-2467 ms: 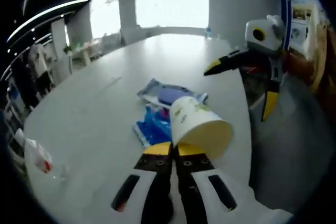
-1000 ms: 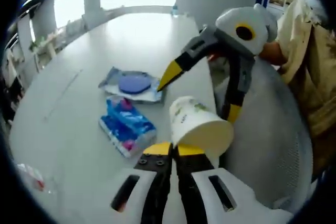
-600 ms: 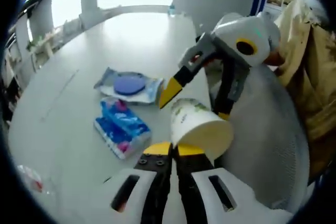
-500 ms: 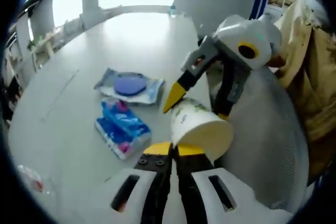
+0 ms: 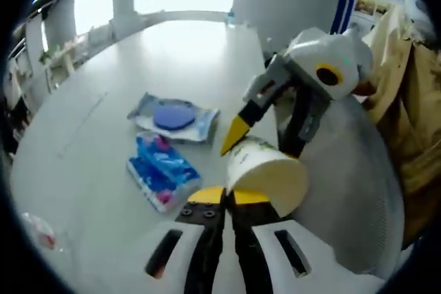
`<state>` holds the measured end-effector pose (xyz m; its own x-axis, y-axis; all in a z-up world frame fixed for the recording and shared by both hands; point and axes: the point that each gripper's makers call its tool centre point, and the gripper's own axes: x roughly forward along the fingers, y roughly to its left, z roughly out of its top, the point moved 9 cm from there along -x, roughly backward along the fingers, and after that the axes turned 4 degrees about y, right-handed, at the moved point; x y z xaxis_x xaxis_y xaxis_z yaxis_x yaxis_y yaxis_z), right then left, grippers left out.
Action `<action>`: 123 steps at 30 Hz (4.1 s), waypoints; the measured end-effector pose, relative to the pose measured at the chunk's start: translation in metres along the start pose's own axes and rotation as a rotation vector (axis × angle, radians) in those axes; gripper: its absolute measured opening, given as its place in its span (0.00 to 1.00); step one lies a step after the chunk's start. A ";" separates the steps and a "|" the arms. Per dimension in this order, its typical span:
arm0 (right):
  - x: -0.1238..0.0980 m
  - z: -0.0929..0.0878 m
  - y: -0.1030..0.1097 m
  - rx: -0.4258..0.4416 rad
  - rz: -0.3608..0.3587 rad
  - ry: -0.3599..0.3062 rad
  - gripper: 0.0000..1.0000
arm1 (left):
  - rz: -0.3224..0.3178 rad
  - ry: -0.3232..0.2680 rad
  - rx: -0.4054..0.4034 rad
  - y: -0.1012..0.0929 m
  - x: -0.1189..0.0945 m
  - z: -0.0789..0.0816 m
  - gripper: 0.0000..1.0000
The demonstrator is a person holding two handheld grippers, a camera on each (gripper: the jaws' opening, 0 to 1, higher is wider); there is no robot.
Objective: Arrange the tabletop items into an orderly group along one side of the table until the central work area is clear of visible clutter.
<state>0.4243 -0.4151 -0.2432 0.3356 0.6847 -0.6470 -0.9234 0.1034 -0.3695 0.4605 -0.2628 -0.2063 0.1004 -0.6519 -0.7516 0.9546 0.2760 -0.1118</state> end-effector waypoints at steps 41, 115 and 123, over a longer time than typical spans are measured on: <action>-0.016 -0.017 -0.037 0.490 -0.155 -0.099 0.39 | 0.284 -0.510 -0.406 0.022 -0.016 -0.016 0.99; -0.013 0.000 -0.052 0.658 -0.221 -0.257 0.82 | 0.501 -0.613 -0.363 0.018 -0.037 0.017 0.38; -0.017 -0.008 -0.058 0.688 -0.266 -0.244 0.93 | 0.616 -0.595 -0.381 0.042 -0.046 0.004 0.38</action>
<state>0.4738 -0.4381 -0.2158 0.5856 0.7050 -0.4000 -0.7519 0.6568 0.0570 0.4971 -0.2242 -0.1739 0.7852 -0.5389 -0.3051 0.5400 0.8370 -0.0887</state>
